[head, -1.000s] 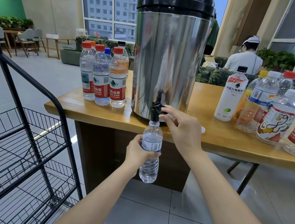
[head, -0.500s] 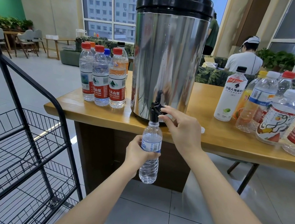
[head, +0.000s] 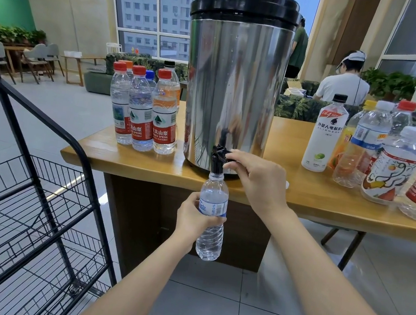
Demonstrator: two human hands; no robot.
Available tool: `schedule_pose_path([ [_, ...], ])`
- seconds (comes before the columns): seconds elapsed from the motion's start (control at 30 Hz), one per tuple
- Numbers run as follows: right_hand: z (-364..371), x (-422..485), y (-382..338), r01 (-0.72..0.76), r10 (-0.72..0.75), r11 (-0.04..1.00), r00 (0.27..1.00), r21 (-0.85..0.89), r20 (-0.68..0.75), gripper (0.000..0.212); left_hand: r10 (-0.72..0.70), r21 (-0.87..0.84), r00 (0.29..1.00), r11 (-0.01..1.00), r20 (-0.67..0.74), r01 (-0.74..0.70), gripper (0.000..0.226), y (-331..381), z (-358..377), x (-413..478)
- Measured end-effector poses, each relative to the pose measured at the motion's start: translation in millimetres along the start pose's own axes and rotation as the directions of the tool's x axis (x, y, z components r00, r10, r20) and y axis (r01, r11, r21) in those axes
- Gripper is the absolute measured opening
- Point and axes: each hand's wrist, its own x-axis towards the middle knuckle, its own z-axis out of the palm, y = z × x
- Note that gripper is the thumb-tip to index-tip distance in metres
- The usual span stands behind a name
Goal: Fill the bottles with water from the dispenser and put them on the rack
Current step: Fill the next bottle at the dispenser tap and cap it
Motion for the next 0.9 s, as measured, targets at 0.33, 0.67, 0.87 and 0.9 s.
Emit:
schedule_pose_path([
  [0.33, 1.8, 14.4, -1.7, 0.131, -0.135, 0.99, 0.986, -0.044, -0.093, 0.02, 0.032, 0.028, 1.0, 0.999, 0.001, -0.032, 0.066, -1.3, -0.7, 2.3],
  [0.67, 17.6, 37.4, 0.7, -0.257, 0.253, 0.954, 0.966, 0.157, 0.047, 0.034, 0.029, 0.022, 0.999, 0.999, 0.019, -0.029, 0.066, -4.1, -5.9, 3.1],
  [0.87, 0.8, -12.4, 64.9, -0.577, 0.651, 0.749, 0.731, -0.326, 0.203, 0.042, 0.014, 0.004, 0.999, 1.0, 0.044, -0.014, 0.068, -3.6, -5.5, 0.2],
  [0.9, -1.1, -15.5, 71.9, -0.558, 0.691, 0.709, 0.671, -0.431, 0.268, 0.044, 0.008, -0.002, 0.999, 1.0, 0.046, -0.008, 0.068, -3.1, -4.7, -0.5],
])
